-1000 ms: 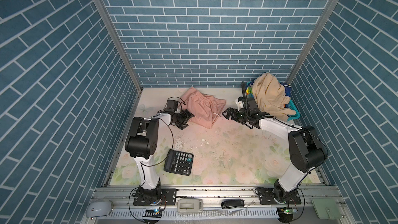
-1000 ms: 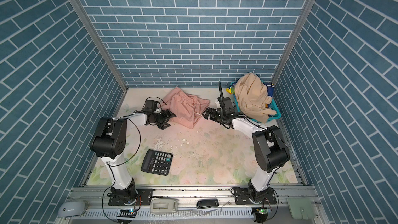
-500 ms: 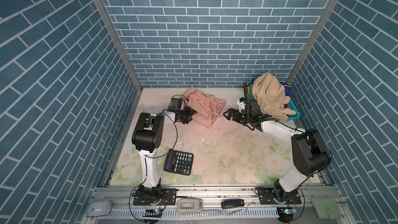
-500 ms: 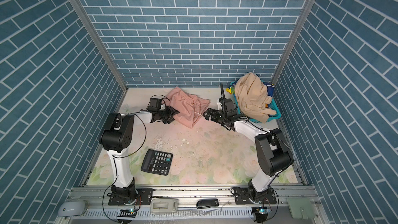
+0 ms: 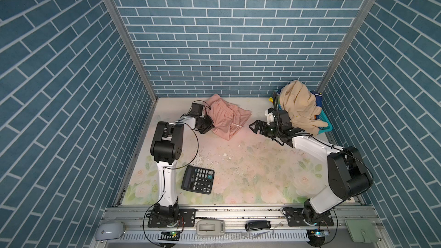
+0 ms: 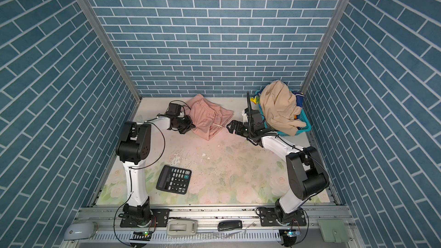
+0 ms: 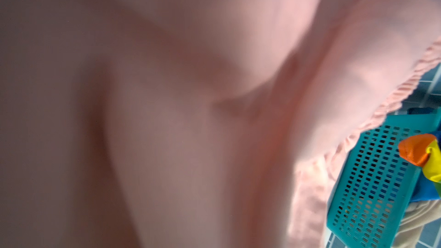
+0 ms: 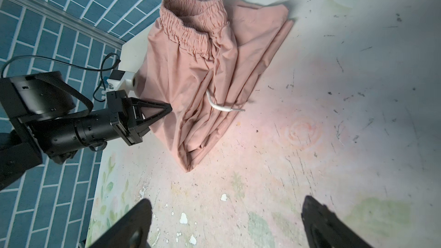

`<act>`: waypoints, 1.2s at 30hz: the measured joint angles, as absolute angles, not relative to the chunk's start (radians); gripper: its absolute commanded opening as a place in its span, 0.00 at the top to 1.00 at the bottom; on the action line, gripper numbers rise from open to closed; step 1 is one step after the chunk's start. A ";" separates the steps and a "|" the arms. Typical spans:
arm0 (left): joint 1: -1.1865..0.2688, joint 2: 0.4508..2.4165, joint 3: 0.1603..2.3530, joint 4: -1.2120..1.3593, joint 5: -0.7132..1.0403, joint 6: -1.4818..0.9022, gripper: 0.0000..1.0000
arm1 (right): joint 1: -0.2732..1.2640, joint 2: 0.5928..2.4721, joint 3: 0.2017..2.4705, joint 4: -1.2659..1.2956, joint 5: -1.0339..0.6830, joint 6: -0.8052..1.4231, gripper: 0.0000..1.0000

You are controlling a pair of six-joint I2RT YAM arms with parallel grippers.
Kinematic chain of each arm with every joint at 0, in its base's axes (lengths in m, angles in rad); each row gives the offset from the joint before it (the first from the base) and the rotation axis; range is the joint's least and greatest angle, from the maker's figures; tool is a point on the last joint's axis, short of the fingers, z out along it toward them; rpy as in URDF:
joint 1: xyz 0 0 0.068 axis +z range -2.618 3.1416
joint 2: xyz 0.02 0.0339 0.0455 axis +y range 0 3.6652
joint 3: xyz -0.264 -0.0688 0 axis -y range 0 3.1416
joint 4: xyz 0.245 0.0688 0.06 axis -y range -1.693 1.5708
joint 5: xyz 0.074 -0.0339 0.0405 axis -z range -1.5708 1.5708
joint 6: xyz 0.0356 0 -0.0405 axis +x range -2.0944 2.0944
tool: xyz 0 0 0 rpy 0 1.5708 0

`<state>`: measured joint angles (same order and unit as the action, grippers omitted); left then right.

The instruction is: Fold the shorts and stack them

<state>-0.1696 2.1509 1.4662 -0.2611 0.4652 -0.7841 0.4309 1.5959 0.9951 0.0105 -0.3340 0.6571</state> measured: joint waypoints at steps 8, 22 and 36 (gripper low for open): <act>-0.140 2.171 1.729 -0.719 0.274 -0.393 1.00 | 0.427 1.579 0.984 0.016 -0.339 0.657 0.02; -0.043 2.187 1.897 -0.922 -0.548 0.213 1.00 | 0.427 1.579 0.967 0.024 -0.393 0.662 0.02; 0.134 2.501 2.221 -0.879 -0.627 0.381 1.00 | 0.437 1.712 1.065 0.030 -0.459 0.675 0.01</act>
<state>0.1337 2.5008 2.2211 -0.8787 -0.6270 0.3813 0.4370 1.7123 1.0653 0.0296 -0.4591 0.6750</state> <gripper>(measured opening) 0.062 0.987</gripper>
